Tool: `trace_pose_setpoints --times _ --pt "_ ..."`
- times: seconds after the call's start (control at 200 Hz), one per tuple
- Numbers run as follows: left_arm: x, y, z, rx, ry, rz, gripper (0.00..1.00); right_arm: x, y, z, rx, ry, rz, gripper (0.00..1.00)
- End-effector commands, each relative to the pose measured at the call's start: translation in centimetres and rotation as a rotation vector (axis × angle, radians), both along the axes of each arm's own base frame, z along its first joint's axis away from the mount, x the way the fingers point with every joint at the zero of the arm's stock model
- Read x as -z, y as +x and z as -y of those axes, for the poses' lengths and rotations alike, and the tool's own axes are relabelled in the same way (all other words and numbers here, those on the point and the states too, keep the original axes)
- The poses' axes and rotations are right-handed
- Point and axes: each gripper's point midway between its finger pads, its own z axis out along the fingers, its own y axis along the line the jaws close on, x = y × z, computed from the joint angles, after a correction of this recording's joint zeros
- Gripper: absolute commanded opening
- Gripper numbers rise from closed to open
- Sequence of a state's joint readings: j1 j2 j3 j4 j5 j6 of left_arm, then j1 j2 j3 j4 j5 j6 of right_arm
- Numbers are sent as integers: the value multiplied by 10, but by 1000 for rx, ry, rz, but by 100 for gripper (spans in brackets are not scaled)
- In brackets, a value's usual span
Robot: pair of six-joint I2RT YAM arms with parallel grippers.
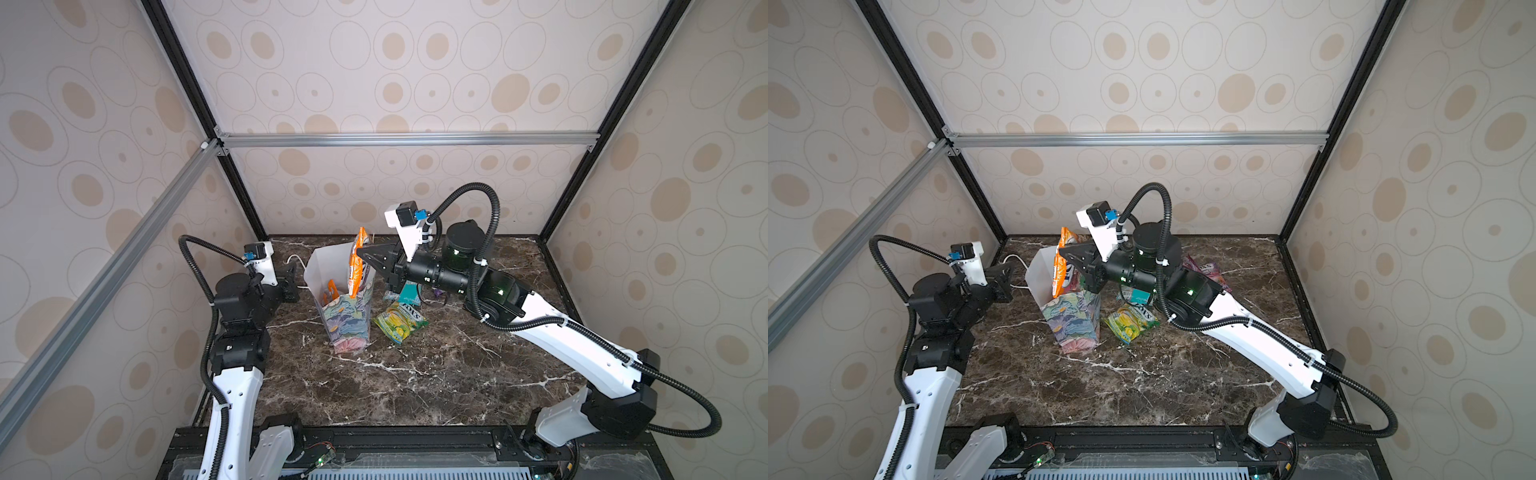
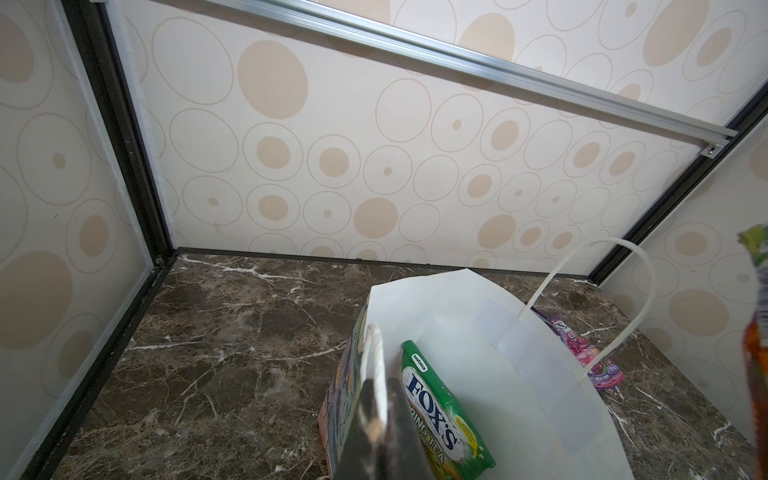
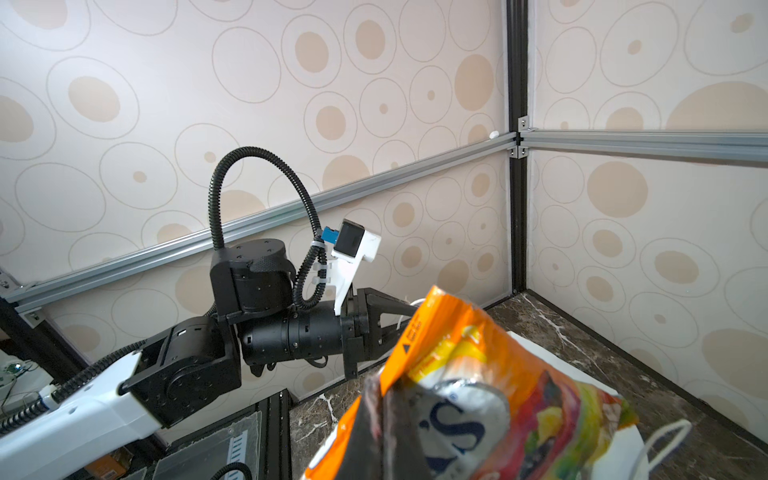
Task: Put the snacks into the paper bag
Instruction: 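Carry the orange packet with the right gripper over the bag opening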
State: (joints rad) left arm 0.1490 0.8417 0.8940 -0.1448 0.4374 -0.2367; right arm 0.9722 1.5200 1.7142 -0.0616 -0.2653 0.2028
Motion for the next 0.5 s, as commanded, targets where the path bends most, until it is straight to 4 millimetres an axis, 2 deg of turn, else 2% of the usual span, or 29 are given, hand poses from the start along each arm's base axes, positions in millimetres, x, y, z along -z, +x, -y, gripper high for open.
trace_pose_setpoints --times 0.0,0.215,0.495 --pt "-14 -4 0 1 14 41 0 -29 -5 -5 -23 53 81 0" --pt "-14 -4 -2 -12 21 39 0 -15 18 -26 24 2 94 0" --pt "-13 -4 -1 -3 18 36 0 -2 29 -54 -18 -43 62 0"
